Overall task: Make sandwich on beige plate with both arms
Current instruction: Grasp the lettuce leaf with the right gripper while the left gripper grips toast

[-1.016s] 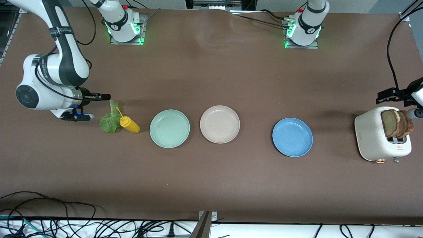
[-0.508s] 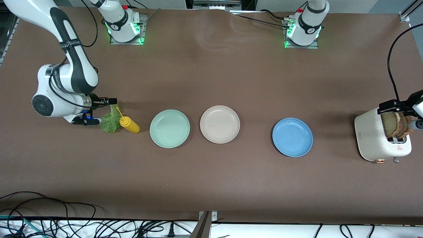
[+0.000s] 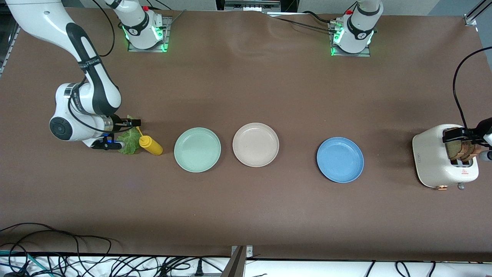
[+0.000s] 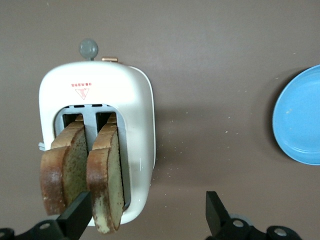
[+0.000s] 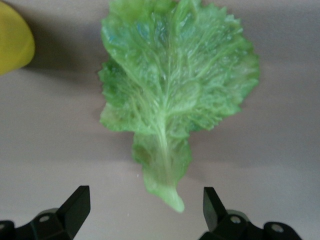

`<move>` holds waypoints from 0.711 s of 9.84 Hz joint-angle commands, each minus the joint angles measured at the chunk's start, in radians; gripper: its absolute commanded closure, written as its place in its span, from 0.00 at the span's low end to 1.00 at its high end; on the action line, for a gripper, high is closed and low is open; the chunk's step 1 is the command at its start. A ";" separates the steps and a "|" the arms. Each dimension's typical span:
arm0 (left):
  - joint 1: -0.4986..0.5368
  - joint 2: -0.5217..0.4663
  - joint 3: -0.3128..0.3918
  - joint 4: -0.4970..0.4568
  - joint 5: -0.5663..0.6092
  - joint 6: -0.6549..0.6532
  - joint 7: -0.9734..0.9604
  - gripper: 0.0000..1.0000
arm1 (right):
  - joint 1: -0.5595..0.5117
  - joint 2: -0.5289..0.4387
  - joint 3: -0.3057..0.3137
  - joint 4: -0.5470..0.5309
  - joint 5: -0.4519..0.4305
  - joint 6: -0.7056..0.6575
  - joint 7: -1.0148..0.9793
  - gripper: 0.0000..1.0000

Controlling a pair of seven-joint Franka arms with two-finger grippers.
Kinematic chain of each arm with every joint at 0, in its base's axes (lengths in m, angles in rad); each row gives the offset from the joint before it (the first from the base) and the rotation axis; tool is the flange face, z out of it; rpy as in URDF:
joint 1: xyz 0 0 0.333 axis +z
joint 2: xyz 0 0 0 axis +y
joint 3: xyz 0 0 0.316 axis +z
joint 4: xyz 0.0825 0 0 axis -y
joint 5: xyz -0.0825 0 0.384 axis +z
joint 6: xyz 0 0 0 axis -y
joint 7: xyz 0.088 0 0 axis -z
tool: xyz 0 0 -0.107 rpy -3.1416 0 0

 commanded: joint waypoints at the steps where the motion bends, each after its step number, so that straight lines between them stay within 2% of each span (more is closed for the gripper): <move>1: 0.012 0.029 -0.011 0.014 0.040 0.015 0.014 0.00 | -0.004 0.023 0.003 -0.015 0.017 0.074 -0.044 0.00; 3: 0.025 0.048 -0.011 0.013 0.062 0.040 0.014 0.00 | -0.005 0.048 0.005 -0.015 0.017 0.103 -0.067 0.00; 4: 0.028 0.048 -0.011 0.013 0.062 0.040 0.014 0.00 | -0.005 0.048 0.005 -0.015 0.017 0.103 -0.068 0.09; 5: 0.029 0.054 -0.011 0.013 0.062 0.040 0.014 0.00 | -0.004 0.048 0.005 -0.017 0.017 0.103 -0.068 0.22; 6: 0.031 0.059 -0.011 0.014 0.062 0.040 0.014 0.00 | -0.005 0.048 0.005 -0.017 0.017 0.103 -0.068 0.26; 7: 0.031 0.054 -0.011 0.019 0.063 0.040 0.014 0.00 | -0.005 0.048 0.005 -0.017 0.017 0.103 -0.068 0.51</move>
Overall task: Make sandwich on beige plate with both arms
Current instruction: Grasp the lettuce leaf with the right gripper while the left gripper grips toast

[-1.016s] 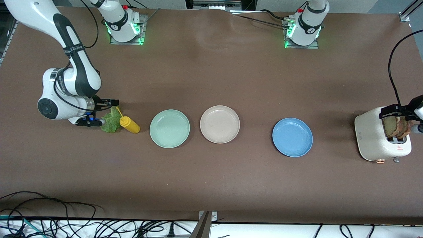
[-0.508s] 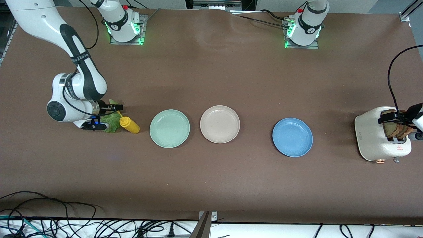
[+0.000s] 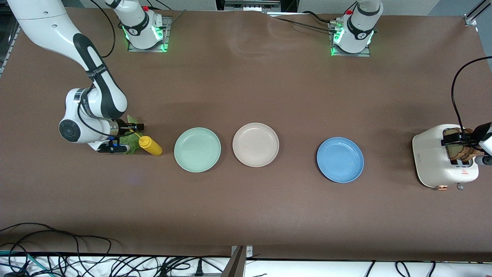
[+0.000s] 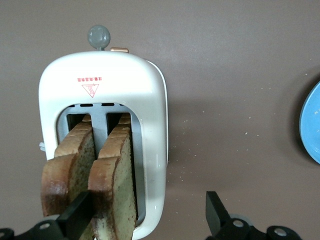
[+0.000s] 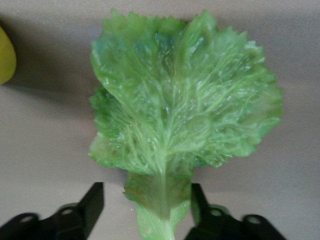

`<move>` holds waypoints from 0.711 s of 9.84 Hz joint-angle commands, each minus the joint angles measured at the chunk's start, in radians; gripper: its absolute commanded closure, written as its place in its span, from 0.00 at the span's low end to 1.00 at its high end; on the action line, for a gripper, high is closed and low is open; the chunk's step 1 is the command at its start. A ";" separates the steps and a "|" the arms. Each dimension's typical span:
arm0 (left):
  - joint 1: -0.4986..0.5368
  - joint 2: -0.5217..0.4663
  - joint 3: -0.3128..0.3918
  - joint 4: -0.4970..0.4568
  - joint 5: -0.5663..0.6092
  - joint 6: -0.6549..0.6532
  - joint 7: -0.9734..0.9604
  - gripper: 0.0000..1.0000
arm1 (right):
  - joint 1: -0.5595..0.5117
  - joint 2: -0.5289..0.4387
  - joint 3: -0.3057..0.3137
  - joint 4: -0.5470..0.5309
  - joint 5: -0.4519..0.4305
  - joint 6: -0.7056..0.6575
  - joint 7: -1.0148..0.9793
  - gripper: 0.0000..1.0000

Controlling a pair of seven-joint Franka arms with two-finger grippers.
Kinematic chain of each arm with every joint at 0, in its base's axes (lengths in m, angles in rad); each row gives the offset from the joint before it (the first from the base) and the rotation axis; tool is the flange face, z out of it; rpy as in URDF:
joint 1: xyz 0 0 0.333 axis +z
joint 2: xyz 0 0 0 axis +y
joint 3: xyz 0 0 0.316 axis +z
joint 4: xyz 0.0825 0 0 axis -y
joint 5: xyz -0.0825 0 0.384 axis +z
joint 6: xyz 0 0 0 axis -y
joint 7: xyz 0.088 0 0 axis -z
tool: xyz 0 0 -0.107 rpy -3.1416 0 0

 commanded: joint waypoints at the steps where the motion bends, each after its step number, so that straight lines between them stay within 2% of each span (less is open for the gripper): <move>1: 0.010 0.008 -0.011 0.022 0.040 0.002 0.012 0.00 | -0.007 -0.007 0.005 -0.008 0.017 0.008 -0.021 0.78; 2: 0.010 0.010 -0.014 0.022 0.067 0.002 0.012 0.00 | -0.007 -0.013 0.003 -0.007 0.017 0.002 -0.033 0.96; 3: 0.010 0.010 -0.014 0.026 0.069 0.002 0.012 0.00 | -0.007 -0.018 0.003 -0.007 0.018 -0.001 -0.038 1.00; 5: 0.013 0.011 -0.014 0.028 0.069 0.003 0.012 0.00 | -0.009 -0.060 0.000 0.009 0.017 -0.044 -0.047 1.00; 7: 0.013 0.024 -0.014 0.023 0.057 0.005 0.012 0.00 | -0.012 -0.091 -0.032 0.105 0.015 -0.182 -0.102 1.00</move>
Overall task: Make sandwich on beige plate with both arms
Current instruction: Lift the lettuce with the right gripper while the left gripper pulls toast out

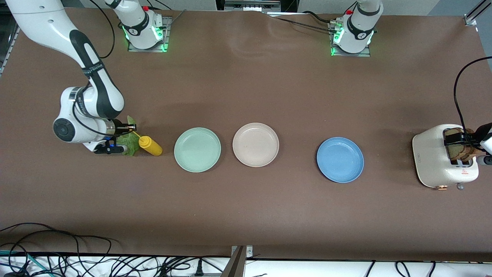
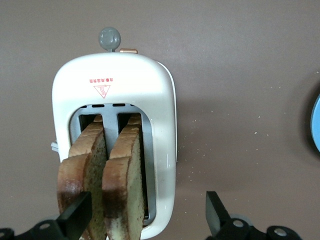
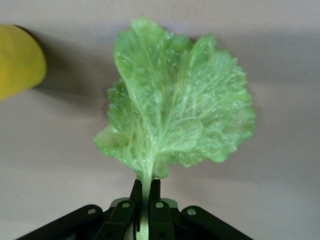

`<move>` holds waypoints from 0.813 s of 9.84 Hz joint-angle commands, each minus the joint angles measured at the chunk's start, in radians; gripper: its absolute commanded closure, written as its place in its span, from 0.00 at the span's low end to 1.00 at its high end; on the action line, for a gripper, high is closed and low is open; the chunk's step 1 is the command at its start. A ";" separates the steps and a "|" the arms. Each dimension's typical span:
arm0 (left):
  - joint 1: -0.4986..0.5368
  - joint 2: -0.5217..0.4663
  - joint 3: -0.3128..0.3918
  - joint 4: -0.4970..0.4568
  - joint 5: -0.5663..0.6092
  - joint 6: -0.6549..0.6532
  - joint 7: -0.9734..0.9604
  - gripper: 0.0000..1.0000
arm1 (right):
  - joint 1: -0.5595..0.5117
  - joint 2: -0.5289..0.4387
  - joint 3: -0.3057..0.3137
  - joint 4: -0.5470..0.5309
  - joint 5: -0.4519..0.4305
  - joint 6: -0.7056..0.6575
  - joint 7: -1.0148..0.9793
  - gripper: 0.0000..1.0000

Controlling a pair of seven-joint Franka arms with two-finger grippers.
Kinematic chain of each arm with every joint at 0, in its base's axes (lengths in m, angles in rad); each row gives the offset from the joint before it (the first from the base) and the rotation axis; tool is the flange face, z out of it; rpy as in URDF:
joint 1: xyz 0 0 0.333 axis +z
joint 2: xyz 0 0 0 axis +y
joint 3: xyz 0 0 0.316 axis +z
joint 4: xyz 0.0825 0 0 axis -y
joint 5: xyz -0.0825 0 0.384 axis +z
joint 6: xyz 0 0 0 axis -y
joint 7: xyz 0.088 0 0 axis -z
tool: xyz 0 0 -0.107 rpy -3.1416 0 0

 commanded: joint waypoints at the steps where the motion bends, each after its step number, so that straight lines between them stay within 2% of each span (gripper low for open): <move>1: 0.011 0.050 -0.012 0.017 0.019 0.021 0.009 0.00 | -0.009 -0.042 -0.051 0.133 0.015 -0.192 -0.092 1.00; 2: 0.011 0.055 -0.012 0.012 0.019 0.032 0.007 0.01 | -0.009 -0.042 -0.066 0.203 0.015 -0.273 -0.095 1.00; 3: 0.011 0.055 -0.012 0.009 0.018 0.032 0.007 0.07 | -0.009 -0.043 -0.078 0.253 0.015 -0.324 -0.097 1.00; 4: 0.011 0.058 -0.012 0.006 0.017 0.032 0.007 0.19 | -0.011 -0.043 -0.080 0.287 0.015 -0.361 -0.097 1.00; 6: 0.028 0.055 -0.012 0.008 0.019 0.021 0.012 0.76 | -0.011 -0.043 -0.089 0.314 0.015 -0.378 -0.099 1.00; 7: 0.034 0.049 -0.012 0.014 0.021 0.018 0.014 0.83 | -0.012 -0.043 -0.103 0.316 0.018 -0.378 -0.117 1.00; 8: 0.034 0.044 -0.012 0.014 0.025 0.015 0.014 0.95 | -0.015 -0.043 -0.109 0.333 0.034 -0.380 -0.134 1.00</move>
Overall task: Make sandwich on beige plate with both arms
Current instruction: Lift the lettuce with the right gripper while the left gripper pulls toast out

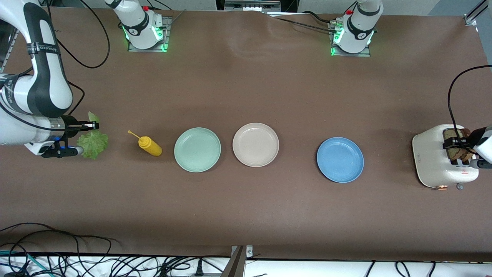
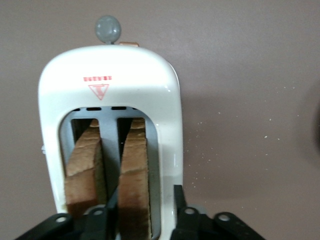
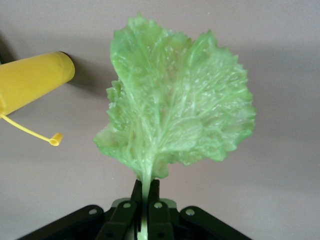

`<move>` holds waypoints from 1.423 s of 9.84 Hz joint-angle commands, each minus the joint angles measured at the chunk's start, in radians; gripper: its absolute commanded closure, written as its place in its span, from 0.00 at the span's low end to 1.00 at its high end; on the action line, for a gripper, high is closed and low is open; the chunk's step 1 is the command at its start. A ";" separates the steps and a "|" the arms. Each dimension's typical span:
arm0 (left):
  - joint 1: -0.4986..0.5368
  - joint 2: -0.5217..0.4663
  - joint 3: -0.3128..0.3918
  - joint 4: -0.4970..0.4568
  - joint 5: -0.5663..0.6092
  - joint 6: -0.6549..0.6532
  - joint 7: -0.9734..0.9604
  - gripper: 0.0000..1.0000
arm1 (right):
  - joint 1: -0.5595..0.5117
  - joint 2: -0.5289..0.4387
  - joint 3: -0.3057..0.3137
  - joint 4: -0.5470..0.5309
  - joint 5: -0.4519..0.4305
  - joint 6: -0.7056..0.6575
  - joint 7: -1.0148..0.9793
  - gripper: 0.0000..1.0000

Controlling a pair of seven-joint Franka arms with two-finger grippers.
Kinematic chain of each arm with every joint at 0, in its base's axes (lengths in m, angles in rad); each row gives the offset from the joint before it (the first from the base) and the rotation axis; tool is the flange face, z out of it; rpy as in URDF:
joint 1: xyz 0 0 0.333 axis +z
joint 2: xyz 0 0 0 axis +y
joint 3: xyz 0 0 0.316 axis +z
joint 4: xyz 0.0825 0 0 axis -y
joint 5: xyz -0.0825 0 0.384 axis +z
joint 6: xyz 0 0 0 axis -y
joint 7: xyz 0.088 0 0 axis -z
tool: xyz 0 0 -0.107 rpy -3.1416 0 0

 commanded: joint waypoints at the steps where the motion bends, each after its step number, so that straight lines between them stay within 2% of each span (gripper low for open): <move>1: 0.016 -0.006 -0.012 0.014 0.033 -0.026 0.014 1.00 | -0.024 0.015 -0.014 0.047 0.041 -0.028 -0.052 1.00; 5: 0.014 -0.051 -0.015 0.017 0.034 -0.043 0.006 1.00 | -0.027 0.015 -0.009 0.065 0.049 -0.028 -0.050 1.00; 9: -0.012 -0.138 -0.033 0.022 0.037 -0.144 0.004 1.00 | -0.027 0.021 -0.006 0.139 0.049 -0.056 -0.044 1.00; 11: -0.065 -0.157 -0.044 0.025 0.039 -0.172 0.000 1.00 | -0.019 0.021 -0.005 0.159 0.049 -0.059 -0.038 1.00; 14: -0.157 -0.169 -0.053 0.086 0.045 -0.276 -0.005 1.00 | -0.010 0.008 0.018 0.185 0.064 -0.106 0.023 1.00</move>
